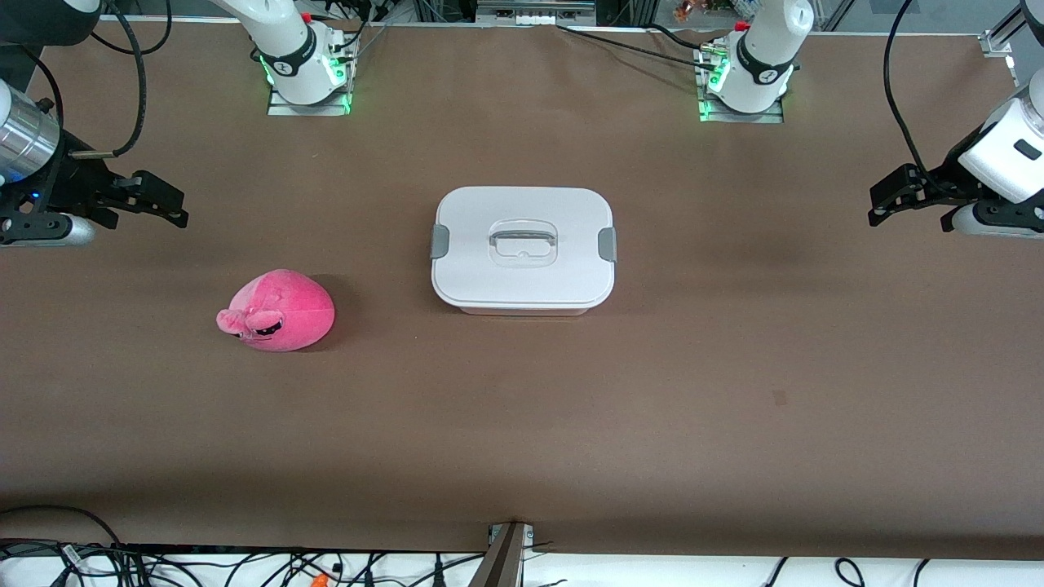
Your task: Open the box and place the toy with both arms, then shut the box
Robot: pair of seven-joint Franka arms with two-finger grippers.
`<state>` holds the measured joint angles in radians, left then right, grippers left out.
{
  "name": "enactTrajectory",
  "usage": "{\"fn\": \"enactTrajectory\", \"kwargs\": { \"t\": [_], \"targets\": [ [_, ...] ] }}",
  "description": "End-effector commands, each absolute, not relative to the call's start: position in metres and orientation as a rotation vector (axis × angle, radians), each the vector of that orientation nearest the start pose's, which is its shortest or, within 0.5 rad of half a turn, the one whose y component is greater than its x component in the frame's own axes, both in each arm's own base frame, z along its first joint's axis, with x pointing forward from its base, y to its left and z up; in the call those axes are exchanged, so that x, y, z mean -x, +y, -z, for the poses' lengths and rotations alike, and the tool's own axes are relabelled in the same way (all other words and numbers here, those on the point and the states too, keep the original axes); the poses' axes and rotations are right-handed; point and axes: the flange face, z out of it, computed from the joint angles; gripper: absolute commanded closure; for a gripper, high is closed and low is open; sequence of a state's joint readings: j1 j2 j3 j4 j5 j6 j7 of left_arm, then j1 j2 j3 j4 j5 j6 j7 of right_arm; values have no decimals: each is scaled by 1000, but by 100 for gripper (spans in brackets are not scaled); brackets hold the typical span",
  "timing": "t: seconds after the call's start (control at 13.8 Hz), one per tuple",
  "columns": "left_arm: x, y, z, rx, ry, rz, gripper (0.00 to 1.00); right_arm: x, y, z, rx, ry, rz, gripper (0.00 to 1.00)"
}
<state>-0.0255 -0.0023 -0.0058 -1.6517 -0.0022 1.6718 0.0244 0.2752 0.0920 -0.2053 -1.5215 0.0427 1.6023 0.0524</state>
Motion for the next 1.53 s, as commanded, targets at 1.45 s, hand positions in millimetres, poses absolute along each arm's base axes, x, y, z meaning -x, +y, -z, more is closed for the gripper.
{"fn": "enactTrajectory", "kwargs": {
  "t": [1.45],
  "targets": [
    [-578, -196, -577, 3218, 566, -95, 0, -583, 54, -604, 3137, -49, -9, 0]
  ]
}}
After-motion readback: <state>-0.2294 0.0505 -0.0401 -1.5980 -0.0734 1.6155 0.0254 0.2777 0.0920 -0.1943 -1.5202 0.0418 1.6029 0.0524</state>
